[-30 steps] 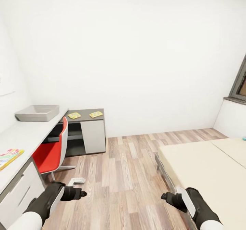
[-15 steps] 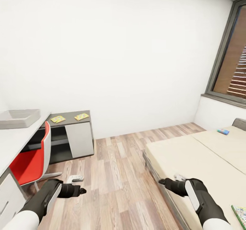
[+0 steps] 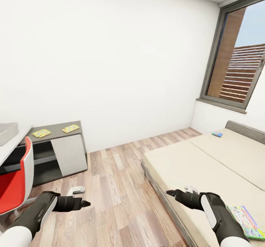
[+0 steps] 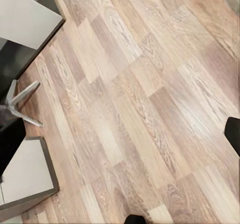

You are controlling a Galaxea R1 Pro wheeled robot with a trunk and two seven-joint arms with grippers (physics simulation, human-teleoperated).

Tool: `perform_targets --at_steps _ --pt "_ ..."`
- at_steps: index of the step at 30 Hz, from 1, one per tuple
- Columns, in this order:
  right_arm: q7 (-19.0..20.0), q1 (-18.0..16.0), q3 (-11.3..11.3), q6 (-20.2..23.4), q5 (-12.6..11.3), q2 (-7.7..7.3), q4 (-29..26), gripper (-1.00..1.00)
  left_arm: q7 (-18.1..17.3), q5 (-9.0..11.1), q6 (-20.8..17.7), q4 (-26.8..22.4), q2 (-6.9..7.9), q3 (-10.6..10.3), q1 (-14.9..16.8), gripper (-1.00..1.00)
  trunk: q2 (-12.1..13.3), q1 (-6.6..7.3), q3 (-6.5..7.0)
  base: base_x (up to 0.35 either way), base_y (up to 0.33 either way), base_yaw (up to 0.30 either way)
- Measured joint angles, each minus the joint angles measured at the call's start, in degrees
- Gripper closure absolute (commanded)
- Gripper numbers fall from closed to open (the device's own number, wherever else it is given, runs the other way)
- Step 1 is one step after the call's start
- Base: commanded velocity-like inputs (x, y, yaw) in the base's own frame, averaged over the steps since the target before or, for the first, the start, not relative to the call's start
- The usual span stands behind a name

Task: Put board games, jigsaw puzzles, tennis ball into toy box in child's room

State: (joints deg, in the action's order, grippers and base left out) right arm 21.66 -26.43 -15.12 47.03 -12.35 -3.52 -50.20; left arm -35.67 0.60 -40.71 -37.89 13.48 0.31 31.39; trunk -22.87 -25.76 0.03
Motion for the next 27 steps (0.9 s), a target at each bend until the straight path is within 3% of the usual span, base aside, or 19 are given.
perform_targets --at_steps 2,7,18,27 --pt "0.2 0.0 0.1 -0.1 0.2 0.07 0.1 -1.0 -3.6 -0.1 0.1 0.0 0.27 0.0 0.0 -1.0 0.0 0.0 0.0 0.0 0.0 -0.28" --pt "0.3 0.0 0.5 -0.2 0.6 0.35 0.1 -1.0 -6.7 -0.2 0.2 0.0 0.44 -0.1 0.0 -1.0 0.0 0.0 0.0 0.0 0.0 -0.28" --pt "0.5 0.0 0.7 -0.3 0.7 0.48 0.2 -1.0 -8.3 -0.2 0.3 0.0 0.7 -0.1 0.0 -1.0 0.0 0.0 0.0 0.0 0.008 -0.28" --pt "0.5 0.0 0.7 -0.3 0.6 0.38 0.2 -1.0 -8.7 -0.2 0.4 0.0 1.15 -0.1 0.0 -1.0 0.0 0.0 0.0 0.0 0.159 -0.28"
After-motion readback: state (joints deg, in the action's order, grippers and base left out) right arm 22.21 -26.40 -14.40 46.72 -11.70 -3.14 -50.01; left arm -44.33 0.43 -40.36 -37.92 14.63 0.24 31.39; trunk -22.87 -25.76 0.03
